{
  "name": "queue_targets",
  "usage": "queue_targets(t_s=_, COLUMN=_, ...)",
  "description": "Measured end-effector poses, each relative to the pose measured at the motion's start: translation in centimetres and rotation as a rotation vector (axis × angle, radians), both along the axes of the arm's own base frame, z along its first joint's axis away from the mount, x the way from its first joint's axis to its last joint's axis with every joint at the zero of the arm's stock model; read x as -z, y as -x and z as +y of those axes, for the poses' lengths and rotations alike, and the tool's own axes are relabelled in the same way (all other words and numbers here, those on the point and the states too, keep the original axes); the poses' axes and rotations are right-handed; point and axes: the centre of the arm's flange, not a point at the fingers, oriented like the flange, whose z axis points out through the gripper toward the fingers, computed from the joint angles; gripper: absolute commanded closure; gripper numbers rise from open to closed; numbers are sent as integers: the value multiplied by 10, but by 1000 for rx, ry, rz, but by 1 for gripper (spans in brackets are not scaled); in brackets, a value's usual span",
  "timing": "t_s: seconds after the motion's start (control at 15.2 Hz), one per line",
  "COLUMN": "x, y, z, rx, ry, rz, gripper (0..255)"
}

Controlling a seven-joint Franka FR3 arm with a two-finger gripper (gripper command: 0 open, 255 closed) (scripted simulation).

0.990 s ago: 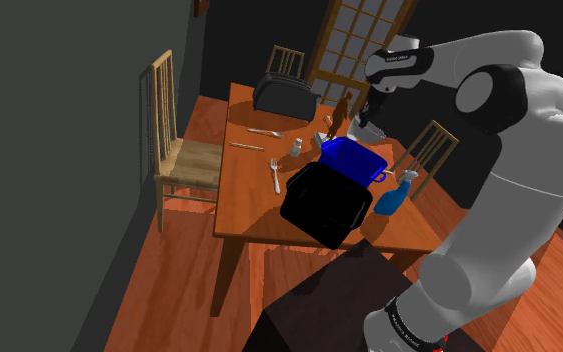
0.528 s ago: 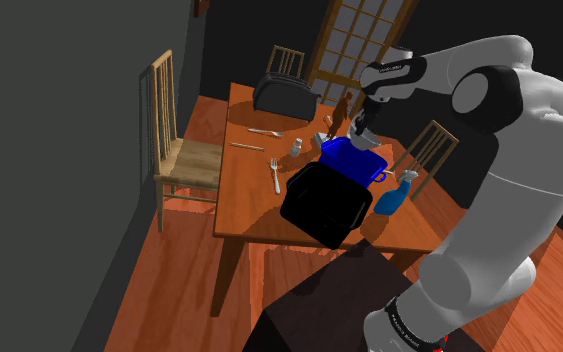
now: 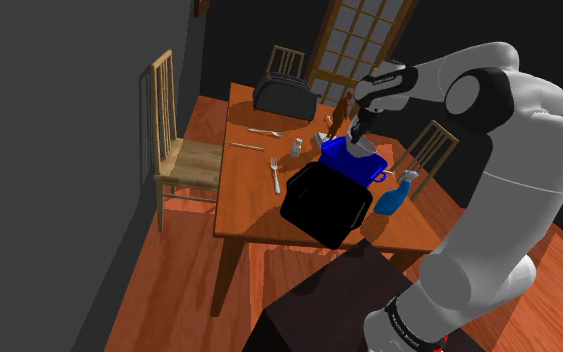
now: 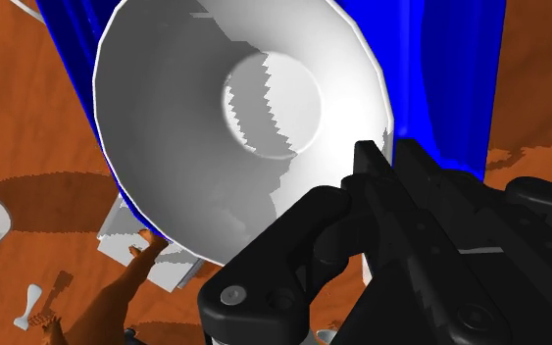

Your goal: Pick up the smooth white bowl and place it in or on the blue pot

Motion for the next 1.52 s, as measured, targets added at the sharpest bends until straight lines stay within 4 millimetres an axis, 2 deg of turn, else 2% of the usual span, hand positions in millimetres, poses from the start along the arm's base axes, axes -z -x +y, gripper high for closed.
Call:
queue_targets(t_s=0.26, x=14, y=0, z=1, rx=0, ry=0, rz=0, gripper=255)
queue_targets(t_s=0.59, x=15, y=0, z=0, rx=0, ry=0, rz=0, gripper=255)
queue_targets(t_s=0.66, x=15, y=0, z=0, rx=0, ry=0, rz=0, gripper=0)
queue_targets(t_s=1.06, x=15, y=0, z=0, rx=0, ry=0, rz=-1, gripper=0)
queue_targets(t_s=1.32, x=-21, y=2, z=7, rx=0, ry=1, rz=-2, gripper=0)
queue_targets(t_s=1.52, x=-32, y=4, z=10, rx=0, ry=1, rz=-1, gripper=0)
